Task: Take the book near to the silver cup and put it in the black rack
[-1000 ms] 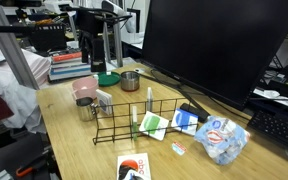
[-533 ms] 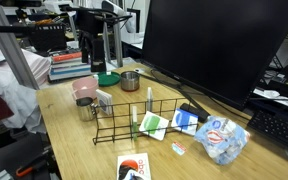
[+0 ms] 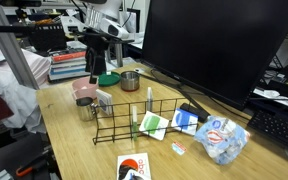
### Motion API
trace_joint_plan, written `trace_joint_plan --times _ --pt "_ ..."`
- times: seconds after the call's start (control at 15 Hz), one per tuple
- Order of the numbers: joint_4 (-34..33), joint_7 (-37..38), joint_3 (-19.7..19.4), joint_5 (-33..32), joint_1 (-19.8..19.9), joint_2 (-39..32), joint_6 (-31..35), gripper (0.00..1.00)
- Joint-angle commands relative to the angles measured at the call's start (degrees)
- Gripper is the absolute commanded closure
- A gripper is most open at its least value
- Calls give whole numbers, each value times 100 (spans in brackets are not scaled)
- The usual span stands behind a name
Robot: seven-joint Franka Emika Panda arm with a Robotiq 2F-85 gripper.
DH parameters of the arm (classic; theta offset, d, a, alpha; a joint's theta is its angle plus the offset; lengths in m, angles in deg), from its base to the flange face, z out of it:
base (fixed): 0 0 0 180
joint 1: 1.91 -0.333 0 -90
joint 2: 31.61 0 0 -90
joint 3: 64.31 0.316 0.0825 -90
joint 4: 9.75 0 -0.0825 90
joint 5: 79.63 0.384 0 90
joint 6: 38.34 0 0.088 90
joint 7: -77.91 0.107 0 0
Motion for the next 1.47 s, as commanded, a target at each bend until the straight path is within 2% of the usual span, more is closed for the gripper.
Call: trace_joint_plan --times 0.0,0.07,0.53,0.8,1.13,1.2,1.27,1.4 --pt "-179 522 -58 244 -14 -308 139 0" --pt "-79 277 -54 106 -35 -208 81 0" --pt "-91 314 -55 104 -41 -255 93 0" --pt "-19 1411 -66 298 -39 -265 512 0" --pt "236 2758 -124 271 -12 -296 1446 0" --pt "292 2851 -128 147 -26 -293 1545 0" --pt "172 2584 -133 162 -23 -318 1287 0" --pt "254 2732 -134 160 -26 -322 1424 0"
